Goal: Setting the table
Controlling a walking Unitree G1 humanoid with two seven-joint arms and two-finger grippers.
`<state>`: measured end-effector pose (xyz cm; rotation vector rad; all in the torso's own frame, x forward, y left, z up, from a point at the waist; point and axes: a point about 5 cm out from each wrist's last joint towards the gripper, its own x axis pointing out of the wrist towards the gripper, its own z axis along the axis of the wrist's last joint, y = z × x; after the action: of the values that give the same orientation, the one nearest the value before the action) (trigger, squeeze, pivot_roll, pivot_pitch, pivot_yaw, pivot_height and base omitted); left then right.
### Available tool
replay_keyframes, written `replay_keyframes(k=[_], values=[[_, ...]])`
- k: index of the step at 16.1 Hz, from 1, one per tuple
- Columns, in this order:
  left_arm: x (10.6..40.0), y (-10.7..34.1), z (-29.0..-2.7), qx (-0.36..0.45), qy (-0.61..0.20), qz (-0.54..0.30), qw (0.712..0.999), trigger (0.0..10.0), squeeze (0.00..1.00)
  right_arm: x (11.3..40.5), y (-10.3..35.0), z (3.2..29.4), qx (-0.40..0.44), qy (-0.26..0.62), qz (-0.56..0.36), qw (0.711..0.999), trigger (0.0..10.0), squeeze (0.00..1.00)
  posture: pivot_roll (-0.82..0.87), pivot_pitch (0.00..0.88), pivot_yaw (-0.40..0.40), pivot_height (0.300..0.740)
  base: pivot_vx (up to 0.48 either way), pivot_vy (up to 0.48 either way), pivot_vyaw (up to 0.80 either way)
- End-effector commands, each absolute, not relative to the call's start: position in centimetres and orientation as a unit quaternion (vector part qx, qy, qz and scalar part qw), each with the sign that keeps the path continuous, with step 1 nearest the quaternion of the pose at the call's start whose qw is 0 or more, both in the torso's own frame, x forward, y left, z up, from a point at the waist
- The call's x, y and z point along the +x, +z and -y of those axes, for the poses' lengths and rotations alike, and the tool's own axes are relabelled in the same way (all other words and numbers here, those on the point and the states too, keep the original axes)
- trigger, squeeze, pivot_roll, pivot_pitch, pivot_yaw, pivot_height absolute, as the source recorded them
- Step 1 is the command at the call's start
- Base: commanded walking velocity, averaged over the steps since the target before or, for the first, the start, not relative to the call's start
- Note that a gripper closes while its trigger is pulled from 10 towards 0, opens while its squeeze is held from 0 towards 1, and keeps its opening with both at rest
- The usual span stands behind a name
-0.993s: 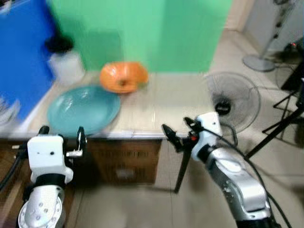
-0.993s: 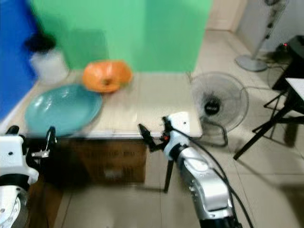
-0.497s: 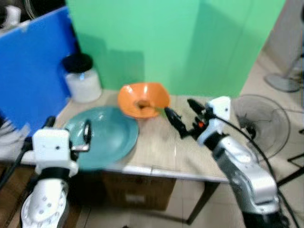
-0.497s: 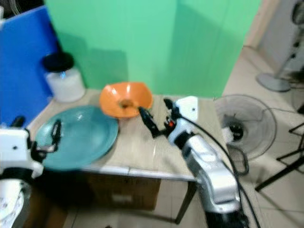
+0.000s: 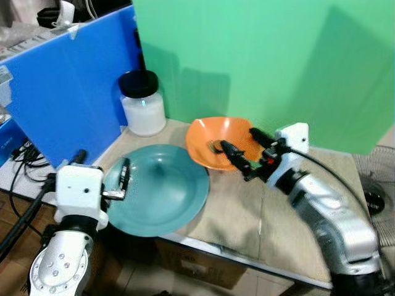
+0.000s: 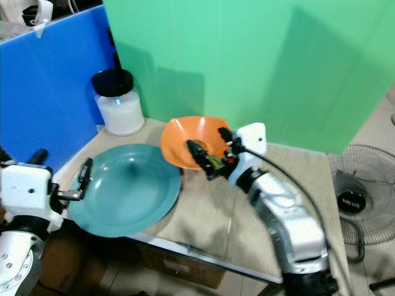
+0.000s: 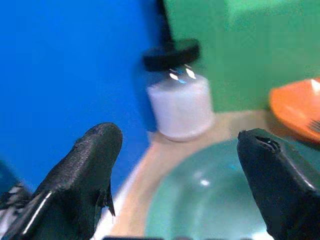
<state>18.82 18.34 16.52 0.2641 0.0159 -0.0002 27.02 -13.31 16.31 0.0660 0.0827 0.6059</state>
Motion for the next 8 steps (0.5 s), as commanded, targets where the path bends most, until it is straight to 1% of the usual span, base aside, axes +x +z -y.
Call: replay_keyframes(k=[1, 4, 6, 7, 8], values=[[18.9, 16.5, -18.4, 0.132, -0.007, -0.018, 0.991, 10.0, 0.00, 27.1, 16.3, 13.2, 0.038, 0.312, -0.054, 0.948, 10.0, 1.00, 0.05, 0.000, 0.032, 0.740, 0.000, 0.000, 0.00], [19.1, 16.8, -18.0, 0.128, -0.071, -0.031, 0.989, 10.0, 0.00, 28.4, 16.8, 11.1, 0.013, 0.343, -0.117, 0.932, 10.0, 1.00, 0.05, 0.000, 0.038, 0.740, 0.000, 0.000, 0.00], [19.1, 17.3, -16.9, 0.122, -0.158, -0.036, 0.979, 10.0, 0.00, 29.8, 17.4, 9.2, -0.012, 0.365, -0.140, 0.920, 10.0, 1.00, 0.04, 0.000, 0.045, 0.740, 0.000, 0.000, 0.00], [19.1, 17.4, -16.5, 0.122, -0.190, -0.040, 0.973, 10.0, 0.00, 30.5, 17.7, 8.3, -0.025, 0.370, -0.145, 0.917, 10.0, 0.96, 0.04, 0.000, 0.047, 0.740, 0.000, 0.000, 0.00], [19.1, 17.5, -16.2, 0.120, -0.217, -0.044, 0.968, 10.0, 0.00, 31.3, 18.0, 7.3, -0.041, 0.372, -0.152, 0.915, 10.0, 0.18, 0.03, 0.000, 0.047, 0.740, 0.000, 0.000, 0.00]])
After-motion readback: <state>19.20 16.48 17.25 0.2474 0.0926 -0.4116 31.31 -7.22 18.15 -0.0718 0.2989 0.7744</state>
